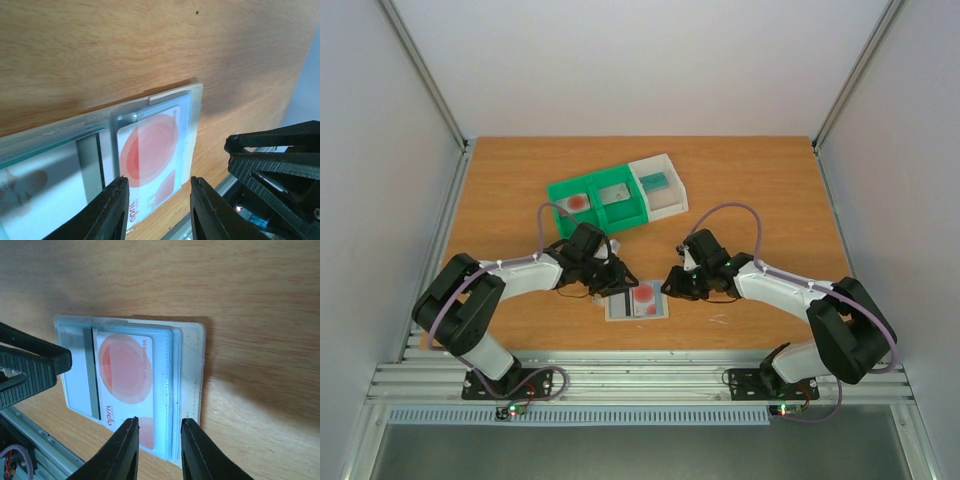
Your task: Take the credit cards out of the card holder
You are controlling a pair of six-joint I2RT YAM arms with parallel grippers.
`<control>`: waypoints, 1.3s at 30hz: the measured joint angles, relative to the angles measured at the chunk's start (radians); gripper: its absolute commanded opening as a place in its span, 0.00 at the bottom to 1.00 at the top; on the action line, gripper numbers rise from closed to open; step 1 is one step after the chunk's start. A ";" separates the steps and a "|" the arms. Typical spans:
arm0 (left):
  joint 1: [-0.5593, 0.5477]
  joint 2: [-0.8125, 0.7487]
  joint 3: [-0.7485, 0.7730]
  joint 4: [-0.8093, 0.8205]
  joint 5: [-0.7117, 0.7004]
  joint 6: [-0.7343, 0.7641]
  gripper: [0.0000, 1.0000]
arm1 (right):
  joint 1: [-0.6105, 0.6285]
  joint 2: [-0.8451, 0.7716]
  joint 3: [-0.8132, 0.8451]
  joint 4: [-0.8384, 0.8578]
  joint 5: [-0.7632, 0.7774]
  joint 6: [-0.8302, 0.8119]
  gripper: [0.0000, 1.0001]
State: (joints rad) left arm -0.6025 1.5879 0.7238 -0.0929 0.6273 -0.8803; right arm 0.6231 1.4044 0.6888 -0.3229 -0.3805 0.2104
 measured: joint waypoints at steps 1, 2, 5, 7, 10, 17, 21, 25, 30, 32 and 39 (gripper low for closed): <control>0.000 0.000 0.000 -0.005 -0.006 0.005 0.35 | 0.001 0.006 0.000 0.005 -0.008 0.004 0.22; 0.000 0.000 0.000 -0.008 -0.011 0.011 0.34 | 0.002 0.013 0.000 0.011 -0.017 0.008 0.22; 0.000 0.000 -0.005 -0.006 -0.013 0.016 0.32 | 0.008 0.031 0.000 0.028 -0.035 0.018 0.20; 0.000 0.003 -0.010 -0.002 -0.012 0.016 0.32 | 0.015 0.043 0.000 0.039 -0.045 0.023 0.20; 0.000 0.009 -0.020 0.001 -0.012 0.014 0.32 | 0.024 0.060 0.000 0.056 -0.060 0.029 0.20; 0.000 0.032 -0.027 0.015 -0.011 0.013 0.31 | 0.033 0.117 0.000 0.089 -0.083 0.040 0.16; 0.000 0.043 -0.034 0.035 -0.010 0.010 0.29 | 0.033 0.134 0.004 0.099 -0.098 0.043 0.15; 0.000 0.061 -0.043 0.082 -0.003 -0.006 0.28 | 0.033 0.148 0.007 0.100 -0.111 0.042 0.14; 0.001 0.065 -0.054 0.117 -0.001 -0.017 0.25 | 0.033 0.175 0.011 0.107 -0.122 0.042 0.12; 0.001 0.067 -0.061 0.131 0.000 -0.025 0.24 | 0.033 0.180 0.013 0.110 -0.125 0.042 0.12; 0.000 0.075 -0.073 0.172 0.006 -0.037 0.18 | 0.033 0.182 0.013 0.112 -0.127 0.042 0.11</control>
State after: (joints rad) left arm -0.6022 1.6627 0.6506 0.0795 0.6331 -0.9176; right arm 0.6563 1.5867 0.7021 -0.2108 -0.5072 0.2520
